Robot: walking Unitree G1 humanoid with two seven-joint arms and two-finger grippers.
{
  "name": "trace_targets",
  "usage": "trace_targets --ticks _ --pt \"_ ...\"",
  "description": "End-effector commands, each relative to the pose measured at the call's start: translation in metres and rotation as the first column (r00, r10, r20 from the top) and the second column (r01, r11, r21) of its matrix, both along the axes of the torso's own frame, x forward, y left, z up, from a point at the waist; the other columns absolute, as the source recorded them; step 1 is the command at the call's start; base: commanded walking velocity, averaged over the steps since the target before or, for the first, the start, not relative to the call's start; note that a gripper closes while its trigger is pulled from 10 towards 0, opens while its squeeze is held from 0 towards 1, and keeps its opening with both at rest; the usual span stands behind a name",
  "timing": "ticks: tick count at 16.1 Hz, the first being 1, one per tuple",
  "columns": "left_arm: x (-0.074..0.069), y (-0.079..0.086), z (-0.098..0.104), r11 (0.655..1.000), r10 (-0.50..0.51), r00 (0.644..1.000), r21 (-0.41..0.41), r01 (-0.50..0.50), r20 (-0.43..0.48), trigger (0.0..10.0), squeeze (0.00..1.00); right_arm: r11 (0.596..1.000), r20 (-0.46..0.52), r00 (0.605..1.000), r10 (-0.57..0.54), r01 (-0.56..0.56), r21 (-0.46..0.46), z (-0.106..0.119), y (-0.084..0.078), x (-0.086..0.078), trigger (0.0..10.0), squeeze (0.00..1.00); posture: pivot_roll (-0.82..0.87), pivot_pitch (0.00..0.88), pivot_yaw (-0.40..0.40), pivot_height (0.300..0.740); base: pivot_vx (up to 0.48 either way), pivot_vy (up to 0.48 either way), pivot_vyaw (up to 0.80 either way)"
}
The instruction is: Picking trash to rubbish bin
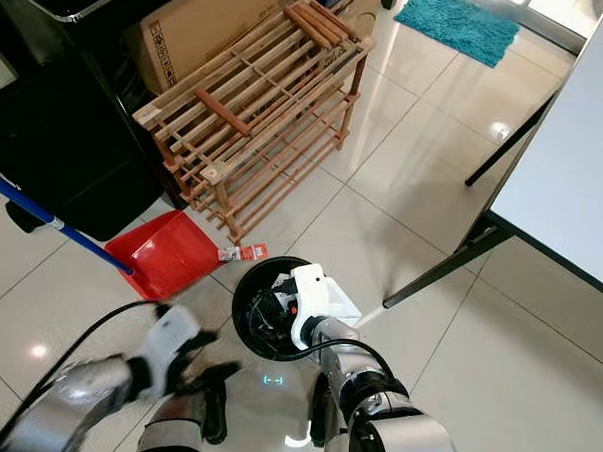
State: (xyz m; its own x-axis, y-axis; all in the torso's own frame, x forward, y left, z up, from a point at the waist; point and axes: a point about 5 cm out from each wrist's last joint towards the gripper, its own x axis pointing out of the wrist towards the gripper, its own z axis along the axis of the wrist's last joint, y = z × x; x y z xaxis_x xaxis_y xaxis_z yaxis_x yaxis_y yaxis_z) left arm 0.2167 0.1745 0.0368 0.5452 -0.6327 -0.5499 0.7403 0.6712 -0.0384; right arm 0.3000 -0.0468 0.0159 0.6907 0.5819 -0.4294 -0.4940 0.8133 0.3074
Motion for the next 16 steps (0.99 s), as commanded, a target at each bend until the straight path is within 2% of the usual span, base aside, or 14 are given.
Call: trace_targets --ticks 1,3,6,7,10,11,16 --pt "-0.009 0.003 -0.003 1.000 -0.002 1.000 -0.005 0.002 -0.023 10.0 0.00 0.999 -0.058 0.998 -0.004 0.007 0.051 -0.006 0.018 -0.011 10.0 0.00 0.13 0.367 -0.065 0.740 0.000 0.000 0.00" --pt "-0.012 0.008 -0.001 1.000 0.011 1.000 0.005 -0.011 -0.022 10.0 0.00 0.999 -0.053 0.999 -0.013 0.016 0.049 -0.004 0.014 -0.008 10.0 0.00 0.12 0.366 -0.067 0.740 0.000 0.000 0.00" --pt "-0.003 0.024 0.013 0.992 0.128 0.990 0.014 -0.129 0.064 10.0 0.00 0.999 -0.050 0.999 -0.020 0.022 0.049 -0.002 0.014 -0.006 10.0 0.00 0.13 0.367 -0.071 0.740 0.000 0.000 0.00" --pt "0.000 0.032 0.020 0.983 0.180 0.979 0.013 -0.182 0.096 10.0 0.00 0.998 -0.051 0.999 -0.017 0.020 0.066 -0.001 0.019 -0.007 10.0 0.00 0.13 0.368 -0.072 0.740 0.000 0.000 0.00" --pt "0.002 0.043 0.026 0.965 0.262 0.957 -0.005 -0.264 0.123 10.0 0.00 0.993 -0.070 0.997 -0.037 0.044 0.110 0.000 0.026 -0.008 10.0 0.00 0.13 0.367 -0.073 0.740 0.000 0.000 0.00" --pt "0.006 0.048 0.026 0.939 0.342 0.929 -0.030 -0.342 0.141 10.0 0.00 0.992 -0.073 0.996 -0.042 0.050 0.117 0.001 0.030 -0.009 10.0 0.00 0.13 0.367 -0.074 0.740 0.000 0.000 0.00" --pt "0.016 0.045 0.023 0.891 0.454 0.875 -0.065 -0.450 0.168 10.0 0.00 0.986 -0.089 0.992 -0.092 0.103 0.133 0.001 0.033 -0.009 10.0 0.00 0.13 0.365 -0.077 0.740 0.000 0.000 0.00"
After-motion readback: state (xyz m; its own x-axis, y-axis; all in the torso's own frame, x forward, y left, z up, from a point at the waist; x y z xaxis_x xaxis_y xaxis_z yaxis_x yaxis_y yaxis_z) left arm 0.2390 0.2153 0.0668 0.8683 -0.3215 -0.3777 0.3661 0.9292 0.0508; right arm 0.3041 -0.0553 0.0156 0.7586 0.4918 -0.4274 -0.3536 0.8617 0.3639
